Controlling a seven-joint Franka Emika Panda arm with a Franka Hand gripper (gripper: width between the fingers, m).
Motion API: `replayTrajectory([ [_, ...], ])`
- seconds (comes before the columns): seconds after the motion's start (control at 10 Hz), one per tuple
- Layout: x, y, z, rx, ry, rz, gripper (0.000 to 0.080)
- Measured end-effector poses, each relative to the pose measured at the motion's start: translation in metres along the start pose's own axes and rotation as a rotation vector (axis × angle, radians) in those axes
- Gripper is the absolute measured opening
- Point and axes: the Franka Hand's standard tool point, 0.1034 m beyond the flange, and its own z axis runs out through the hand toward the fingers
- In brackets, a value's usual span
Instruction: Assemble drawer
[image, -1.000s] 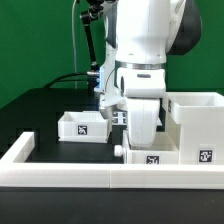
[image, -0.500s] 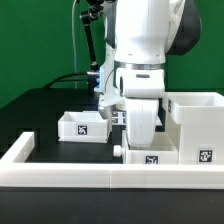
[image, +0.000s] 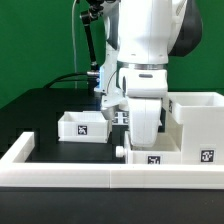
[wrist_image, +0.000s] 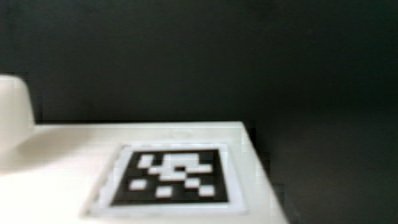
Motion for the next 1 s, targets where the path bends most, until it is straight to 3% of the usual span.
replayTrajectory([
  [1.0,-0.008,-0.0009,0.001,-0.008,-0.01,-0.049,0.0042],
])
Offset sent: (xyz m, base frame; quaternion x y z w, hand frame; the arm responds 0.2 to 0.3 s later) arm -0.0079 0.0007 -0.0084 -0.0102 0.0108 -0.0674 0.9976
